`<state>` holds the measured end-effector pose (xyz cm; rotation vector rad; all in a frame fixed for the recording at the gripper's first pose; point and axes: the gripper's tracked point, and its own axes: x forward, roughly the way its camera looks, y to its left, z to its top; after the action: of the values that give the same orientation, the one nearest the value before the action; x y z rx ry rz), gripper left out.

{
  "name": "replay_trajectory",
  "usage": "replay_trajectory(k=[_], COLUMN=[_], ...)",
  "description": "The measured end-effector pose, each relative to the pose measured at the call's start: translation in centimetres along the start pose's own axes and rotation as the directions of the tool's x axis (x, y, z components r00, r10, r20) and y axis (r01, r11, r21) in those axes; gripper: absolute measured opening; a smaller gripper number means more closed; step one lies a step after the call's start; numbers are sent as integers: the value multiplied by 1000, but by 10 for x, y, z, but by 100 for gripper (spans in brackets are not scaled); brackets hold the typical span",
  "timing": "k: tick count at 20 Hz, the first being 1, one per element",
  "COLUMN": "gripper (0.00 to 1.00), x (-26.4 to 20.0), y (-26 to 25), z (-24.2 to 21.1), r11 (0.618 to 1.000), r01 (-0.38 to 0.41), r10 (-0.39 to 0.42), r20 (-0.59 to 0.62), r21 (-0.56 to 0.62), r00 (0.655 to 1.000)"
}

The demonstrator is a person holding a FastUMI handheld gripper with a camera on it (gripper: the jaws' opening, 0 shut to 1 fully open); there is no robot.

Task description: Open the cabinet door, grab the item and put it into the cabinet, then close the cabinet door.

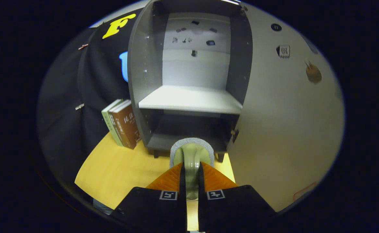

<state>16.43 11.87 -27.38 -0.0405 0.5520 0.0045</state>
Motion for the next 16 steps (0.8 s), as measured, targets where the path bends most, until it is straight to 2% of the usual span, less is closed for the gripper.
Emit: replay_trajectory(k=[6, 10, 14, 16], gripper=[18, 18, 17, 18], x=[21, 46, 88, 112], y=[3, 4, 2, 7], z=[113, 170, 200, 204], r11=[1000, 999, 1000, 999], r01=[-3, -3, 19, 3], r10=[-1, -6, -25, -14], r20=[191, 278, 311, 297], r21=[18, 34, 22, 36], r00=[982, 961, 950, 955])
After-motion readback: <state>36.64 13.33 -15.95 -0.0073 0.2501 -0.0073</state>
